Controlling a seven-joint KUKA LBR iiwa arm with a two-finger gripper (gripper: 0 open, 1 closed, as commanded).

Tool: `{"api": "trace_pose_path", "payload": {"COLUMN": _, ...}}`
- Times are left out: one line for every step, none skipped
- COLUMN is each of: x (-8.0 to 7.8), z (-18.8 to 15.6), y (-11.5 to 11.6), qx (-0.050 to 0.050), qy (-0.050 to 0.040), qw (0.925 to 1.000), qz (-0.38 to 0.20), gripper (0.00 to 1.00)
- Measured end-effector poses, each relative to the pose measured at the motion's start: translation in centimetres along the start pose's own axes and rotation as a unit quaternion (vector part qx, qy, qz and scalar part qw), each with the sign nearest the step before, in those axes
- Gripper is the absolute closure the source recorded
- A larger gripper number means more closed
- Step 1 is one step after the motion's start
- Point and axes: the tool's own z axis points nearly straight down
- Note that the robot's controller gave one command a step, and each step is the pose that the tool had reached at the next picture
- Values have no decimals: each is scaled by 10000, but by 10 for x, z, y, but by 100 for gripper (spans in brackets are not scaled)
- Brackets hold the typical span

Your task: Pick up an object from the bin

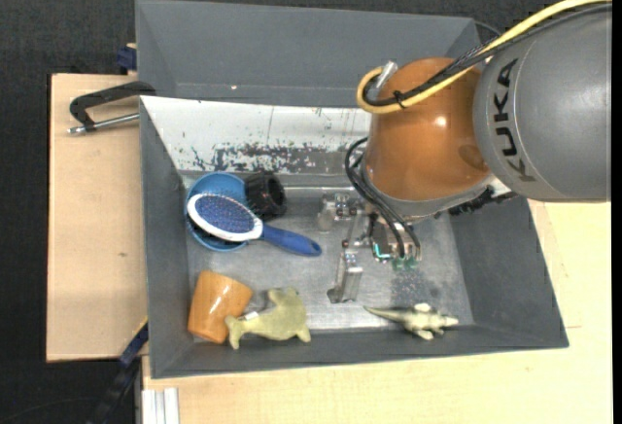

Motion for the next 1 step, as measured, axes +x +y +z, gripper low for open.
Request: {"api": "trace_pose_path", "payload": {"x": -71, "z": 106, "y": 43, "qx": -7, "qy": -50, "qw": 9995, "qz": 315, "gripper": 0}}
